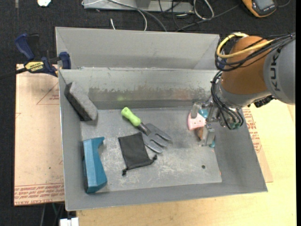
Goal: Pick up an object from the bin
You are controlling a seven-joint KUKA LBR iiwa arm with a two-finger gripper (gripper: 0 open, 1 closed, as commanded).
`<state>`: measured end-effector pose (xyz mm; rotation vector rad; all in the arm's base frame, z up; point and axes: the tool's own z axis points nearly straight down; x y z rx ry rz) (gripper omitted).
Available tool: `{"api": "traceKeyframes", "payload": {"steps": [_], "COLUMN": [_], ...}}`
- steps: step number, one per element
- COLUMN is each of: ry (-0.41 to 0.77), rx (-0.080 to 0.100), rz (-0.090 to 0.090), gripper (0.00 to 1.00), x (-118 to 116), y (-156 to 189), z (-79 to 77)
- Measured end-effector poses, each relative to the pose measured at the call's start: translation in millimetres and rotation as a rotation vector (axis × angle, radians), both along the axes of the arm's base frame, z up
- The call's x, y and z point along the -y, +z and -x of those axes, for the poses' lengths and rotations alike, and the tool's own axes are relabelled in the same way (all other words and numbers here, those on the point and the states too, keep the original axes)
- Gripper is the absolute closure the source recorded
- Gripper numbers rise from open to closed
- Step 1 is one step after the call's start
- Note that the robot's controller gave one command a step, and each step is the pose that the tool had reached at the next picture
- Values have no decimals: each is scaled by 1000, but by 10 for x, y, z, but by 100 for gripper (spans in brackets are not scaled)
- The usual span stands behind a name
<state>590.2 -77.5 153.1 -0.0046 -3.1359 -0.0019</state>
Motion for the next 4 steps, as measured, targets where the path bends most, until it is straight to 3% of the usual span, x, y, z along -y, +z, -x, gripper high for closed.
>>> {"api": "traceKeyframes", "payload": {"steps": [1,2,3,4], "ry": [2,16,109,139], "rx": [7,8,9,10], "rz": [1,0,2,0], "gripper": [0,0,0,0], "x": [-3,-691,-1137,-1439], "y": [49,-203,27,-567], "z": [-15,-87,158,279]}}
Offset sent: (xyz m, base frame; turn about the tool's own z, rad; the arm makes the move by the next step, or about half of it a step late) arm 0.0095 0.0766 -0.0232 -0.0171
